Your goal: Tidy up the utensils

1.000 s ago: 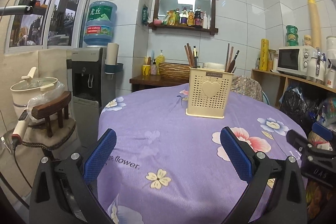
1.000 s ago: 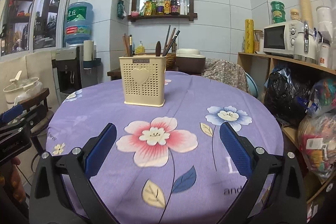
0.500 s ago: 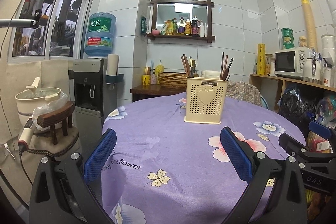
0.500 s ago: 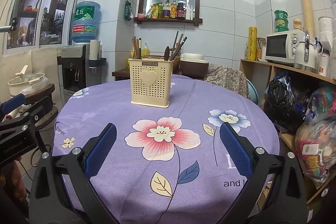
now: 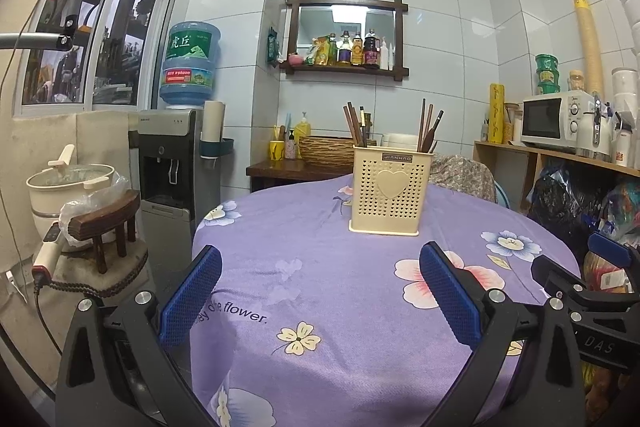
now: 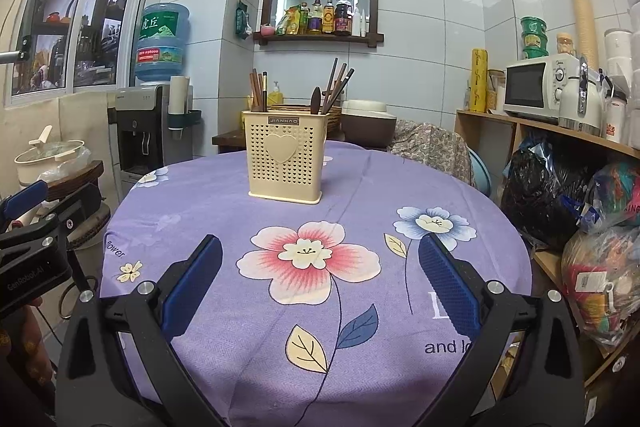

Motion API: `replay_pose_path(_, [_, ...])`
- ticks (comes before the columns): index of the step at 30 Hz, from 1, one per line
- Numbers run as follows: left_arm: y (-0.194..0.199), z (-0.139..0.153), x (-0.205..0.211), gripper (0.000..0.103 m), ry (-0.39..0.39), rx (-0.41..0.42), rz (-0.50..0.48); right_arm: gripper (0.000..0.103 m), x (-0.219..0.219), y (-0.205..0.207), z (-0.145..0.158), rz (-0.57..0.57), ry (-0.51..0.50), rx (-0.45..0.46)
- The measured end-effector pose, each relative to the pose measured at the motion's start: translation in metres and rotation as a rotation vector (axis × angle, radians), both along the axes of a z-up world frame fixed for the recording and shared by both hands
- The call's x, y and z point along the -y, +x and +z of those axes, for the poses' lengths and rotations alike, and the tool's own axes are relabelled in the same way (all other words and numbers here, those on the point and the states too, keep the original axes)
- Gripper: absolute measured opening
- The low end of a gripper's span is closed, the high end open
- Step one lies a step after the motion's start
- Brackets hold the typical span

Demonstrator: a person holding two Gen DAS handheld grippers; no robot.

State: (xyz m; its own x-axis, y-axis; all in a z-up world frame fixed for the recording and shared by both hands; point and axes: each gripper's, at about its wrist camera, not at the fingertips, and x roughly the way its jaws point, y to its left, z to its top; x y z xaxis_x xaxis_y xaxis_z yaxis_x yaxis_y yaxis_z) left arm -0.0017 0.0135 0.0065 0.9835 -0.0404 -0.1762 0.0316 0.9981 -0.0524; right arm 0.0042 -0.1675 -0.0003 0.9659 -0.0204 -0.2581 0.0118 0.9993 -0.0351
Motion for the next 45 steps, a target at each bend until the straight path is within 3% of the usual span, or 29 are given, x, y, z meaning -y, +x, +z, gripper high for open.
replay_pose_path(45, [-0.0007, -0.0011, -0.0043, 0.098, -0.018, -0.005, -0.021, 0.097, 0.0014, -0.0003, -0.0008, -0.001, -0.003, -0.004])
